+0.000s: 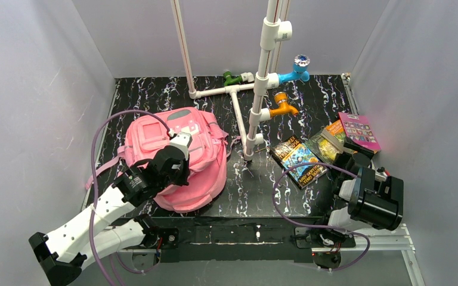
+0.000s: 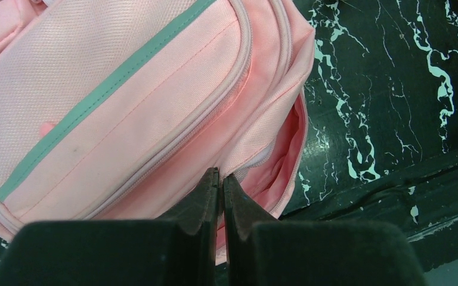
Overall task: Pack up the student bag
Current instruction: Pick up the book from the center of the board.
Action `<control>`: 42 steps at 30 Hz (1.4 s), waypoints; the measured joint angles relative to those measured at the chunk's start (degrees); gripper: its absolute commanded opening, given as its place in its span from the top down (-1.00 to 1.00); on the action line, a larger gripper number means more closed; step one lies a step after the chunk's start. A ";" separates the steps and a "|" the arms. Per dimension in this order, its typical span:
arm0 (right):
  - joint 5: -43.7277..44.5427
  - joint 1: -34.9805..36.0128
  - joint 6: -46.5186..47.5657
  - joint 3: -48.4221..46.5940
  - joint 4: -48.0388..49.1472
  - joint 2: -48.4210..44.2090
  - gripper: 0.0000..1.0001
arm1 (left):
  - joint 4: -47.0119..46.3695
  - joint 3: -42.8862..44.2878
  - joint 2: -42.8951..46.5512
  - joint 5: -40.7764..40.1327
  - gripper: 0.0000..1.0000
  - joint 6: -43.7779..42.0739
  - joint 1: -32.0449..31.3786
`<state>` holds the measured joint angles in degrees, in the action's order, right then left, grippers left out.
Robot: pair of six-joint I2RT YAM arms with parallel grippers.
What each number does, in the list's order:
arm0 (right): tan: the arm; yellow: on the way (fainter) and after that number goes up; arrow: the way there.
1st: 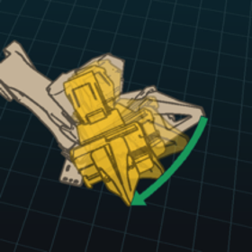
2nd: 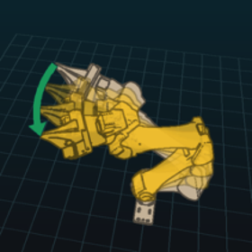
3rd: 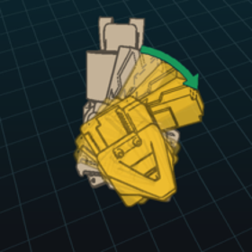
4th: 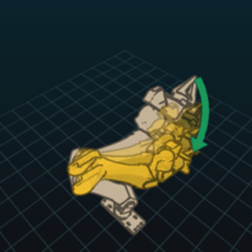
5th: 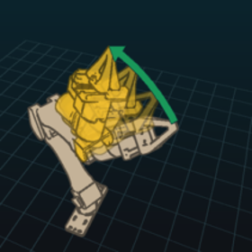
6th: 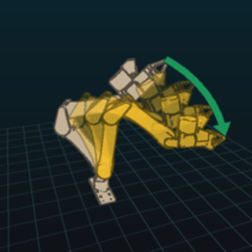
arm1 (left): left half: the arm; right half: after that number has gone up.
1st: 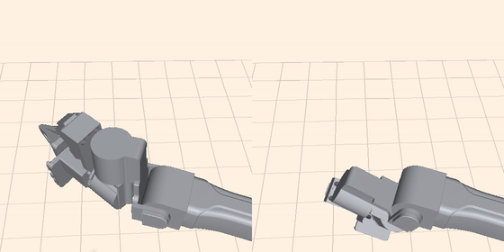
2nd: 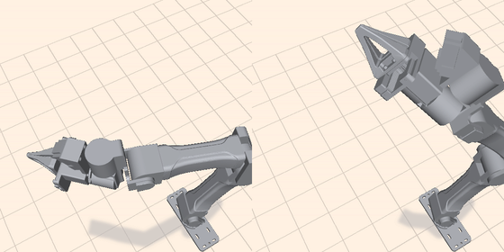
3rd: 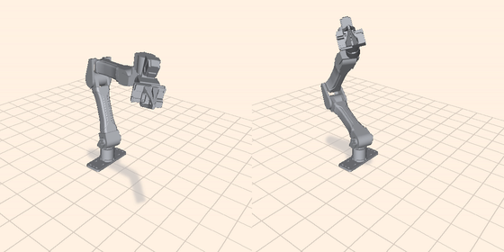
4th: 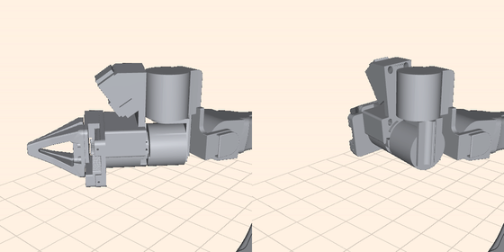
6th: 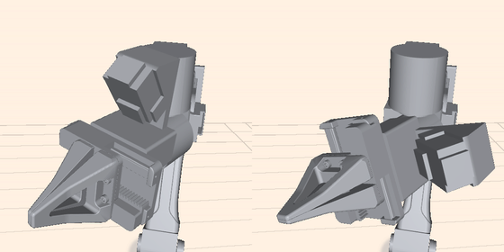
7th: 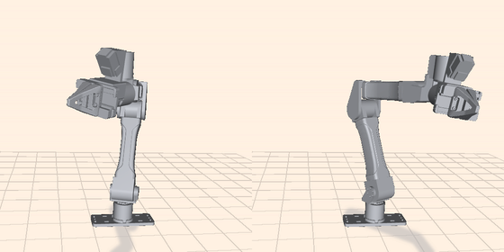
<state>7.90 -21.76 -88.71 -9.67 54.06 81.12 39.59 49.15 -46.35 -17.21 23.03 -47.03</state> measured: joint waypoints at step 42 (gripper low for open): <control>-0.79 0.35 -0.28 -3.32 10.47 14.03 0.97 | -3.32 -4.66 4.09 3.13 1.00 1.05 0.04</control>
<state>7.11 -21.41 -88.99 -12.99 64.53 95.15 36.27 44.49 -42.26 -14.09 24.08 -46.98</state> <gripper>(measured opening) 0.336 0.024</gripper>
